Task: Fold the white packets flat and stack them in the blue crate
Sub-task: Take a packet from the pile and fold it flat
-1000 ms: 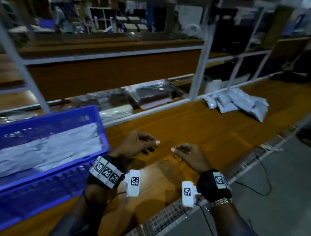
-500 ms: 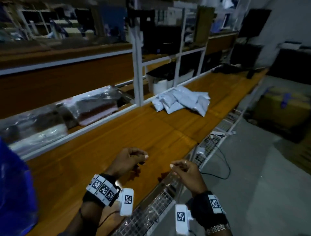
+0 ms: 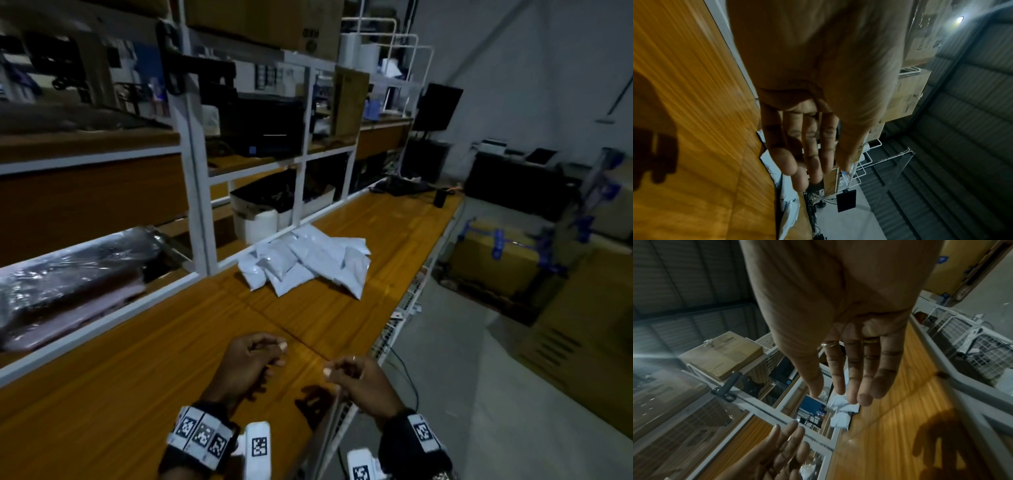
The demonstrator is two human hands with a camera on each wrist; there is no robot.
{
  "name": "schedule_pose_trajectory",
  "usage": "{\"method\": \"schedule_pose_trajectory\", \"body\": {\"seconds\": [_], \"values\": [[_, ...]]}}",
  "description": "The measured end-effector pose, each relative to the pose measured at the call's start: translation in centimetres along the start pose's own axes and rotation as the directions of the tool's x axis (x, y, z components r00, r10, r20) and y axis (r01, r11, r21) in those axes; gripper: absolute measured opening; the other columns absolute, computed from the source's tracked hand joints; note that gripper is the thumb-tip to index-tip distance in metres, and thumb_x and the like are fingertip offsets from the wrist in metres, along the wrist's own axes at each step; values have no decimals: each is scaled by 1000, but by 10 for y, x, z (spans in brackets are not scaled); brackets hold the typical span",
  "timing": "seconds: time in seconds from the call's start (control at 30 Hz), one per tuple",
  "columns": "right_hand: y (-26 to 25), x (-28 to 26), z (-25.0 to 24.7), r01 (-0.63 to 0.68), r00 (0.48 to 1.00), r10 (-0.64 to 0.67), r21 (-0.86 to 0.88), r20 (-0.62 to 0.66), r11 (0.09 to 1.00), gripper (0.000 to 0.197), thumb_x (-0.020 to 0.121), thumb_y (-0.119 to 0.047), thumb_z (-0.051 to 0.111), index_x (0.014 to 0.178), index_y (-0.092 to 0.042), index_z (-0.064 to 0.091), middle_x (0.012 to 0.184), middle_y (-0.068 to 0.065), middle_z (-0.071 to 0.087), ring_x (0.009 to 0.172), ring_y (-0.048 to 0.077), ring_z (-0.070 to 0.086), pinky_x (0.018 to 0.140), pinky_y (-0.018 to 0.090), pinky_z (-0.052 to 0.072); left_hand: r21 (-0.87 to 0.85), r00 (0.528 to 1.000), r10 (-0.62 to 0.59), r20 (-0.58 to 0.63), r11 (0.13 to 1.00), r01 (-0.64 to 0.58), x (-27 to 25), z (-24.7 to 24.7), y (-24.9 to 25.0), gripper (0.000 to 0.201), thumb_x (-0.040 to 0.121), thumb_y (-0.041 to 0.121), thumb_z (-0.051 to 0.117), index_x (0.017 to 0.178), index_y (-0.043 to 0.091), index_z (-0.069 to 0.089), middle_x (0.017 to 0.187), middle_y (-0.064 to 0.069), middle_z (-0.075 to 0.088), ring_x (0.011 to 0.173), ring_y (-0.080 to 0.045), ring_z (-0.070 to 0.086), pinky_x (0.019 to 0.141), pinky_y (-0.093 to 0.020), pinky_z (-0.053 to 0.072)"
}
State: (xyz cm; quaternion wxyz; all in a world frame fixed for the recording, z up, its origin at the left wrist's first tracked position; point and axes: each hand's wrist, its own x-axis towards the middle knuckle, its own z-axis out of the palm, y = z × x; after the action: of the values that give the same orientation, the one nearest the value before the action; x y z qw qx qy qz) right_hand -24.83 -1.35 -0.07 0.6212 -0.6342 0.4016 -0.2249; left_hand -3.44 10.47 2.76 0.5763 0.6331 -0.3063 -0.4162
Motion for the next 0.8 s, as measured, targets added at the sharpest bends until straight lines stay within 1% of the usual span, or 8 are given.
{"method": "schedule_pose_trajectory", "body": {"seconds": [0.17,0.33,0.4,0.5,0.63,0.67,0.7,0.8], "values": [[-21,61,-32,9,995,-8,12,-98,1000,21,89,-19,77,106,-8,72,94,9,75,79,20,71,70,34,58,5,996,1,-91,1000,-1,71,20,10,8,89,25,76,91,17,76,81,-13,75,50,-22,52,50,-31,40],[-27,118,-59,23,979,-19,17,-205,1000,21,88,-24,78,104,-13,71,103,15,73,89,28,73,68,35,57,62,997,43,-66,997,-39,127,47,16,5,89,16,75,92,12,75,76,-11,72,49,-15,56,48,-28,41],[-26,142,-69,4,969,-1,11,-249,1000,24,86,-30,79,104,-15,70,102,13,74,91,29,72,68,36,56,79,996,53,-71,996,-47,145,58,17,6,88,14,76,92,10,74,72,-7,70,50,-14,57,45,-26,40],[-26,184,-84,-12,951,9,-8,-310,1000,35,79,-45,82,99,-20,70,103,8,74,93,27,71,72,37,57,79,997,30,-65,997,-25,167,72,15,12,87,14,78,96,8,71,73,-9,67,49,-14,55,44,-26,40],[-37,237,-96,-30,953,39,35,-301,999,42,86,-34,79,112,-6,61,101,13,68,74,19,63,48,21,48,115,998,15,-67,993,-7,185,83,7,23,84,14,82,100,7,69,82,-11,69,55,-23,57,51,-32,45],[-37,252,-100,-44,949,45,11,-311,999,47,86,-37,79,114,-4,60,105,15,68,77,22,63,51,21,48,116,997,18,-69,993,-10,187,85,4,25,83,13,83,101,5,68,84,-11,69,55,-23,57,51,-32,46],[-34,270,-104,-71,945,66,-4,-321,997,56,84,-43,79,118,-4,59,112,15,67,85,25,63,61,24,49,114,997,15,-71,994,-7,188,86,1,27,82,15,84,102,6,68,86,-12,69,56,-22,57,53,-34,47],[-28,316,-110,-206,914,160,-86,-373,975,96,74,-70,74,141,-6,50,142,16,53,122,35,55,97,42,47,92,994,-48,-101,994,58,193,86,-5,32,77,20,86,102,10,69,99,-16,68,70,-26,63,60,-38,52]]}}
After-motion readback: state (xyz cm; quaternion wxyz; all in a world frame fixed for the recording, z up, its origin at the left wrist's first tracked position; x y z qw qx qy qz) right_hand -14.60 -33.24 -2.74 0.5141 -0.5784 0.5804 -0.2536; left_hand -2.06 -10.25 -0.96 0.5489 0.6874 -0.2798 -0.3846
